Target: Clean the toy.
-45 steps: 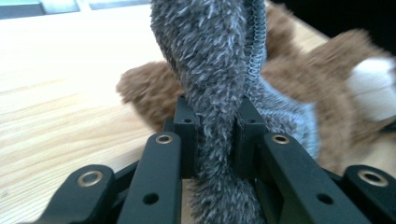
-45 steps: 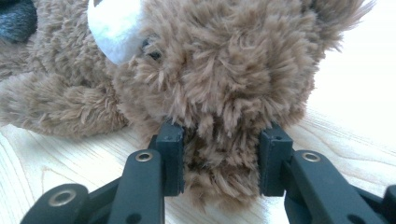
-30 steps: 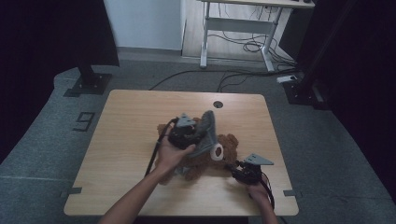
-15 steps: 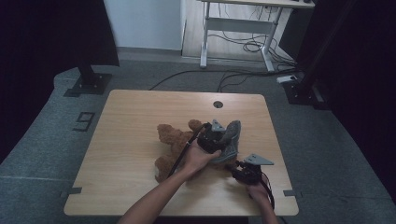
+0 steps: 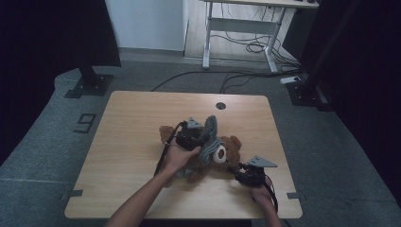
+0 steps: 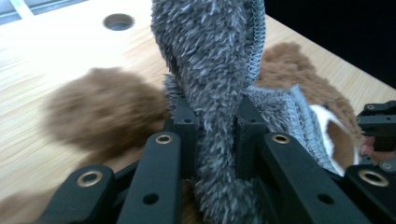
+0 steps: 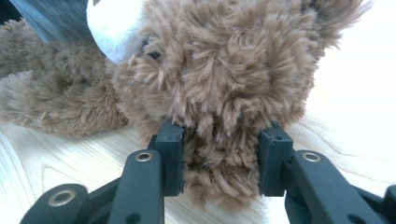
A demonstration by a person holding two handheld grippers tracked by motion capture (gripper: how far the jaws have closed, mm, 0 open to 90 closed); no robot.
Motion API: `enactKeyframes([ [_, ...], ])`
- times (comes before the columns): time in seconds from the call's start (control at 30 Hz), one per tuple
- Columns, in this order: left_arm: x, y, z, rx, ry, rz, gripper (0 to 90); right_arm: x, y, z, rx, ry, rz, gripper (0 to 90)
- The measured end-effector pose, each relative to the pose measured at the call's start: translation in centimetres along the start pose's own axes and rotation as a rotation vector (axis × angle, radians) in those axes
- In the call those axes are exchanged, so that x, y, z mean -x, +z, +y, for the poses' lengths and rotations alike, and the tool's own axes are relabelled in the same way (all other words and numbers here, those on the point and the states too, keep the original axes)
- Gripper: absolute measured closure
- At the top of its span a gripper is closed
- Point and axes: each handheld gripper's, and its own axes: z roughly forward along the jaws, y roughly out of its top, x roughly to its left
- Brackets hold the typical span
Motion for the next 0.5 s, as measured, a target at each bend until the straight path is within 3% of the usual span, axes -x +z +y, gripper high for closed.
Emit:
enactKeyframes([
  [0.3, -4.2, -3.3, -2.0, 0.025, -0.065, 0.040, 75.3, -0.1, 0.0, 0.0, 0.001, 0.003, -0.006, 60.7],
  [0.5, -7.2, -5.0, -3.8, 0.031, -0.116, 0.107, 75.4, -0.1, 0.0, 0.0, 0.000, 0.007, -0.004, 60.7],
])
